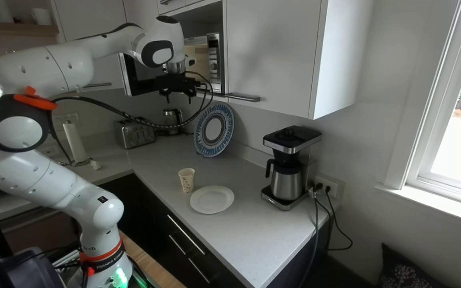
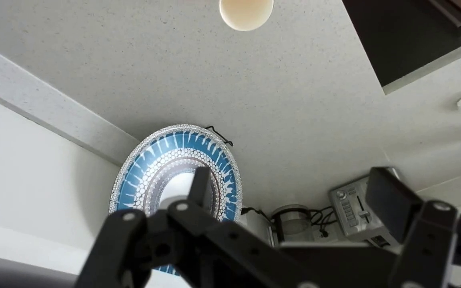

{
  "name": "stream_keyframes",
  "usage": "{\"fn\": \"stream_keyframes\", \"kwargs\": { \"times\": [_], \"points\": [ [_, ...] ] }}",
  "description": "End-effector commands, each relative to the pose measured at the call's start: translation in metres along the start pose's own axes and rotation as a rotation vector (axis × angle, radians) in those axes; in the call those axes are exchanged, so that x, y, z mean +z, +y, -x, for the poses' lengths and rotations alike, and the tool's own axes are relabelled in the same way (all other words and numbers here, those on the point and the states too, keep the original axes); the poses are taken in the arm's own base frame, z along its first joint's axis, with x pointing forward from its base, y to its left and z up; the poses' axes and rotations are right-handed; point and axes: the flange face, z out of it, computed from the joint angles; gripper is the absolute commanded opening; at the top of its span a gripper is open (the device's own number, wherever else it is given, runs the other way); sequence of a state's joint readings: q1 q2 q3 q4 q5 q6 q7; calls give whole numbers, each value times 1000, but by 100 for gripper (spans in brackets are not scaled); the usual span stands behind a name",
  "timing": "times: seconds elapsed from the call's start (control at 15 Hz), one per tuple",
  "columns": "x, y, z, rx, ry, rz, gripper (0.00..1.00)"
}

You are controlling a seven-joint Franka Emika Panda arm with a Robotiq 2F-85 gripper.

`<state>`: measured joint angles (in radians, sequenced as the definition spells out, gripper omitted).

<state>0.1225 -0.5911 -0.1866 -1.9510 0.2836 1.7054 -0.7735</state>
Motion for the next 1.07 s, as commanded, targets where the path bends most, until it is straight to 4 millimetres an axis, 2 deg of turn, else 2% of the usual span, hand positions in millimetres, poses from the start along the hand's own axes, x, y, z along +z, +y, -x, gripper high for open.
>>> {"fn": "stream_keyframes", "kwargs": {
  "times": [0.0, 0.13, 0.47, 0.67, 0.87, 1.0],
  "points": [
    [-2, 0, 0, -1, 1, 0, 100],
    [18, 1, 9, 92, -64, 75, 100],
    [71, 5, 69, 332, -220, 91, 100],
    [108, 2, 101, 482, -252, 27, 100],
    [146, 1, 118, 589, -242, -4, 100],
    [170, -2, 121, 622, -219, -19, 100]
  ]
}}
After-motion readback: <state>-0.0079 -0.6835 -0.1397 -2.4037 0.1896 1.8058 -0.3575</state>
